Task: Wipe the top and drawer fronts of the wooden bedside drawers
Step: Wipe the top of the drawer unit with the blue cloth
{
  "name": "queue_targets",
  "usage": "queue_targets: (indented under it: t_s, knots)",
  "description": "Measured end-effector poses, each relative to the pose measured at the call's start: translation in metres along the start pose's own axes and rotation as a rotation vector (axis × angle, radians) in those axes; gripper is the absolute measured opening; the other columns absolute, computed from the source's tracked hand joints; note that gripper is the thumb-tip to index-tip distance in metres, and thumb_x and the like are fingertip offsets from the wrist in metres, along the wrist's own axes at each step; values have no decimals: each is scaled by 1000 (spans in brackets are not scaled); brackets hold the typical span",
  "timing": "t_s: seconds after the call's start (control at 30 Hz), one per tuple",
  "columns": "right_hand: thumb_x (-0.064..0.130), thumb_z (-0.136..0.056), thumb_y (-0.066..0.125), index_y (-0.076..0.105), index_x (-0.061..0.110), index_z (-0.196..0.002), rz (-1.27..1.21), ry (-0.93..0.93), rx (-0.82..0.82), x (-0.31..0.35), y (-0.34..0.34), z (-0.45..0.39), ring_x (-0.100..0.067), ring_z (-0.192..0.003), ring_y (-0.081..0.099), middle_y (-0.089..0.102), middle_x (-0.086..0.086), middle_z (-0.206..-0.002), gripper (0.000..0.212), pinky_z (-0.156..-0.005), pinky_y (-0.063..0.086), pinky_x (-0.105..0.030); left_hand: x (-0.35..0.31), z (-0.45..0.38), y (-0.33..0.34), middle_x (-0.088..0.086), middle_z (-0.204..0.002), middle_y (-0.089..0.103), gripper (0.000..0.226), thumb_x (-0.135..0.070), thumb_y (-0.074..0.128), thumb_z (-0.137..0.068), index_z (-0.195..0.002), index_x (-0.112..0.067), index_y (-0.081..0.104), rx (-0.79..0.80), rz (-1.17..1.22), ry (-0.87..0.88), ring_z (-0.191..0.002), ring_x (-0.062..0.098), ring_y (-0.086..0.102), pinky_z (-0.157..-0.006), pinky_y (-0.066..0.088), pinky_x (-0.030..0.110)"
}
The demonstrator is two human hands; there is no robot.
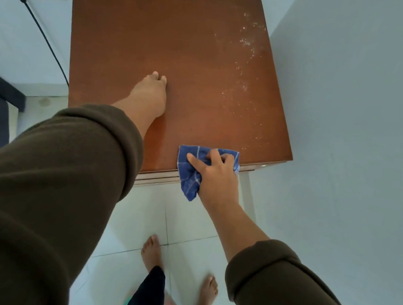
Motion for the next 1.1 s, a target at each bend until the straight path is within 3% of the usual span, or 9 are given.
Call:
queue_targets:
  t_s: [0.13, 0.23, 0.3, 0.4, 0.47, 0.57, 0.63, 0.8, 1.1]
  knots:
    - [8, -59, 86, 75, 19, -105, 13, -69, 3, -6, -4, 11, -38, -79, 64, 70, -13, -96, 49, -45, 55, -34, -5, 8, 1, 6, -161, -1, 79, -12, 54, -95, -154, -13, 3, 24, -3, -9, -146, 28, 11, -114, 27, 43]
    - [6, -48, 91, 77, 18, -93, 30, -173, -32, -14, -18, 6, -32, -62, 64, 71, -7, -77, 48, -44, 51, -30, -7, 14, 4, 6, -161, -1, 78, -13, 54, -94, -154, -14, 3, 40, 17, -7, -146, 29, 12, -115, 27, 43]
    - [7, -62, 85, 74, 20, -105, 28, -175, -4, -18, -36, -4, -32, -73, 65, 73, -7, -89, 46, -57, 53, -32, -7, 18, 5, 6, -161, 0, 78, -14, 54, -94, -154, -15, 4, 47, 31, -1, -146, 29, 14, -114, 28, 43]
    - [14, -89, 60, 57, 28, -131, 81, -146, 22, -24, -64, -26, -27, -102, 57, 64, -4, -119, 44, -81, 48, -32, -8, 25, 2, 5, -161, 3, 80, -20, 59, -93, -154, -15, 7, 60, 32, 5, -146, 28, 15, -113, 29, 43]
    - [14, -92, 55, 53, 30, -134, 85, -129, -6, -25, -83, -43, -25, -106, 54, 61, -3, -122, 46, -85, 46, -32, -9, 28, -4, 6, -159, 11, 77, -25, 60, -92, -153, -15, 14, 71, 23, 3, -143, 29, 22, -110, 34, 44]
    - [13, -92, 52, 53, 30, -135, 71, -125, -66, -27, -102, -75, -26, -109, 53, 60, -4, -124, 46, -86, 47, -34, -13, 26, -19, 12, -140, 44, 53, -27, 59, -92, -140, -13, 42, 4, 22, -28, -123, 34, 48, -92, 47, 43]
    - [14, -93, 51, 52, 30, -135, 73, -128, -102, -29, -113, -101, -27, -111, 52, 60, -3, -127, 46, -88, 48, -35, -17, 20, -28, 12, -130, 49, 48, -29, 59, -92, -136, -15, 46, -47, 25, -33, -117, 32, 51, -90, 46, 42]
    - [15, -94, 49, 52, 30, -135, 117, -177, -180, -35, -139, -181, -28, -115, 50, 57, -3, -130, 44, -88, 46, -34, -29, -24, -46, 6, -147, 35, 60, -31, 64, -88, -142, -18, 39, -124, 166, -8, -132, 29, 39, -102, 39, 45]
    - [19, -99, 40, 51, 28, -136, 143, -269, -149, -42, -163, -334, -30, -120, 47, 54, -8, -131, 39, -94, 45, -36, -59, -130, -90, 1, -160, -4, 96, -36, 71, -83, -153, -16, 8, -9, 230, -112, -148, 23, 5, -114, 26, 49]
Point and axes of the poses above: each hand's wrist, its own z-axis away from the middle knuckle, its own y-axis out of the palm, x = y × z, the point moved 1 cm from there along -z, towards the middle knuckle
